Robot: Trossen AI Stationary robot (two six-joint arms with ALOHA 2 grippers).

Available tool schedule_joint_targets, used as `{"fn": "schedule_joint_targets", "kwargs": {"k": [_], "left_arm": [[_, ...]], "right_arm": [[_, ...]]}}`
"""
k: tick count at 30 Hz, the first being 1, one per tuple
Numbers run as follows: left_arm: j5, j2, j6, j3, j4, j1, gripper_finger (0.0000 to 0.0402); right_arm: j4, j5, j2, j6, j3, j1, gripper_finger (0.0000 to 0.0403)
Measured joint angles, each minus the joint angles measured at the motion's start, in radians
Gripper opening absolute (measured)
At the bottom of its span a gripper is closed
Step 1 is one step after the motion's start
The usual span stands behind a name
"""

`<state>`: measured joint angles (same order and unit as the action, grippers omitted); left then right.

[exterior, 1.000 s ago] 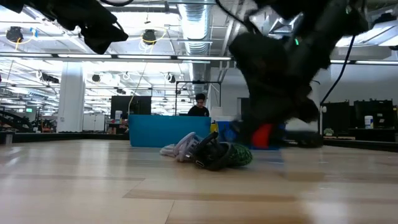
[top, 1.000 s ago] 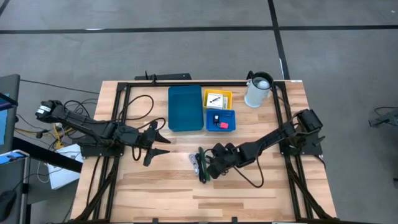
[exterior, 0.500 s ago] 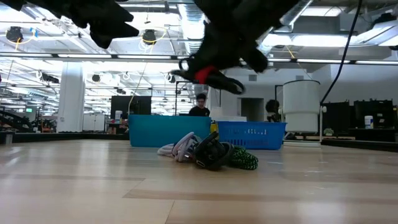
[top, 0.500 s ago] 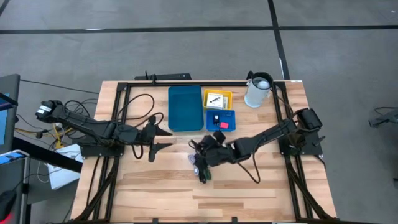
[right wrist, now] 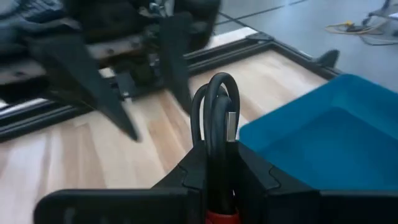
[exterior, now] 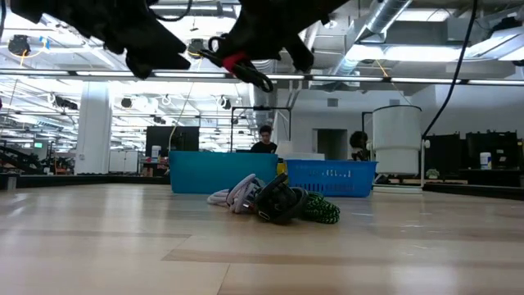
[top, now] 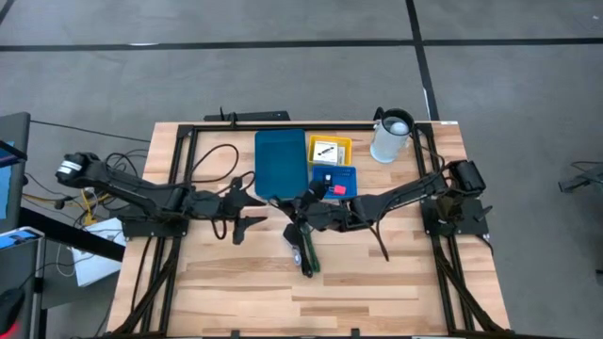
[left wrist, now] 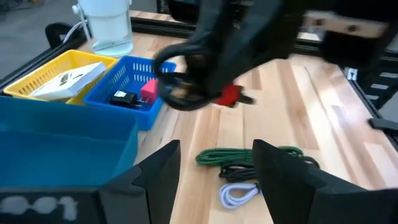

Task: Pick and place items into bin
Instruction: Put the right black charger cable into the big dark blue bin

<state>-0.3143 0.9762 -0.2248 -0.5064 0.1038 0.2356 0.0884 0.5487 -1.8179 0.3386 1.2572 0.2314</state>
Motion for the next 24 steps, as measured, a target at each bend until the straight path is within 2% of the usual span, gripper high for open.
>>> {"fn": "schedule_joint_targets", "kwargs": {"k": [11, 18, 24], "left_arm": [[0.007, 0.111, 0.011, 0.0, 0.148, -0.054, 0.019], [0.089, 0.154, 0.007, -0.002, 0.213, -0.072, 0.019], [0.129, 0.142, 0.004, -0.03, 0.237, -0.04, 0.019]], "right_arm": [[0.006, -0.024, -0.002, 0.0, 0.0, 0.032, 0.004], [-0.018, -0.024, -0.002, 0.001, 0.0, 0.037, 0.0048], [-0.042, -0.033, -0.002, -0.01, 0.001, 0.035, 0.004]]}}
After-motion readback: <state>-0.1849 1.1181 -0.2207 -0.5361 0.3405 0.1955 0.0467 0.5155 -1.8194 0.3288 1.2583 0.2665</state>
